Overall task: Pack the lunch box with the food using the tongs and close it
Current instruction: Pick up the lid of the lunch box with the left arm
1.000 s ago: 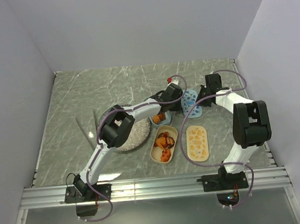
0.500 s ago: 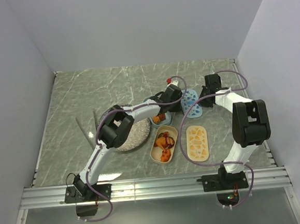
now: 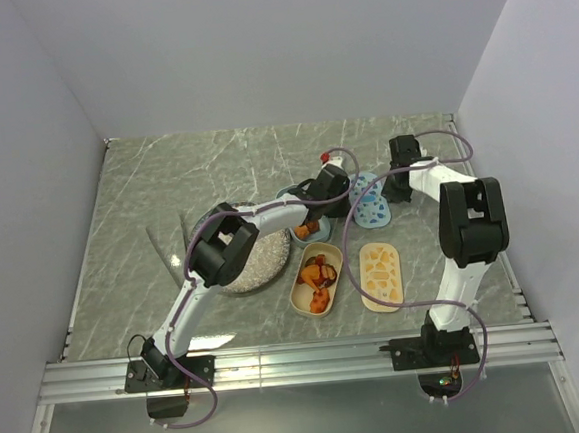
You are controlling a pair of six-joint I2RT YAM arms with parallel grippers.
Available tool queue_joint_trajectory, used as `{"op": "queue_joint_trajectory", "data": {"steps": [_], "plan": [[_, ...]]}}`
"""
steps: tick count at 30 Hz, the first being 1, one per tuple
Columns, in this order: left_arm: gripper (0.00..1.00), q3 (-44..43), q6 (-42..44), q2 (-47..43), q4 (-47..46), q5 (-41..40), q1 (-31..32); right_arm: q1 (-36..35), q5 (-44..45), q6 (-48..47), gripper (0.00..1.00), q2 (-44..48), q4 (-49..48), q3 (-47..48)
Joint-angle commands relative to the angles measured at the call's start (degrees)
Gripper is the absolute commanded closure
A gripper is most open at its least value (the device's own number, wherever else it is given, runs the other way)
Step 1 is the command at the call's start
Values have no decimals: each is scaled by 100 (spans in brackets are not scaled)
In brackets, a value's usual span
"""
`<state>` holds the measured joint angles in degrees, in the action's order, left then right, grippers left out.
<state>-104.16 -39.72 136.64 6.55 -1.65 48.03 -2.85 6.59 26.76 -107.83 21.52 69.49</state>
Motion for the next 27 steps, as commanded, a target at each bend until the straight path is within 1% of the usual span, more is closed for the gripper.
{"op": "queue_joint_trajectory", "data": {"steps": [1,7,11,12,18,22,24,26,27], "plan": [[100,211,9,-287,5,261,-22,-40,106,-57,100,-238,274,433],[100,589,-18,-419,-522,823,-101,-136,-193,-215,100,-441,388,609],[99,791,-53,-533,-611,859,-145,-180,-263,-286,100,-511,476,688],[98,827,-62,-568,-828,877,-162,-189,-281,-329,100,-520,511,714],[92,942,-167,-490,-1094,1246,-259,-330,-351,-461,100,-625,687,908],[87,766,-211,-357,-875,1141,-285,-347,-343,-470,100,-625,696,917],[83,765,-246,-383,-682,887,-285,-348,-325,-470,100,-634,705,925],[80,835,-255,-462,-672,754,-285,-356,-316,-479,100,-634,705,926],[79,871,-272,-497,-524,632,-294,-356,-316,-470,100,-625,705,917]]}}
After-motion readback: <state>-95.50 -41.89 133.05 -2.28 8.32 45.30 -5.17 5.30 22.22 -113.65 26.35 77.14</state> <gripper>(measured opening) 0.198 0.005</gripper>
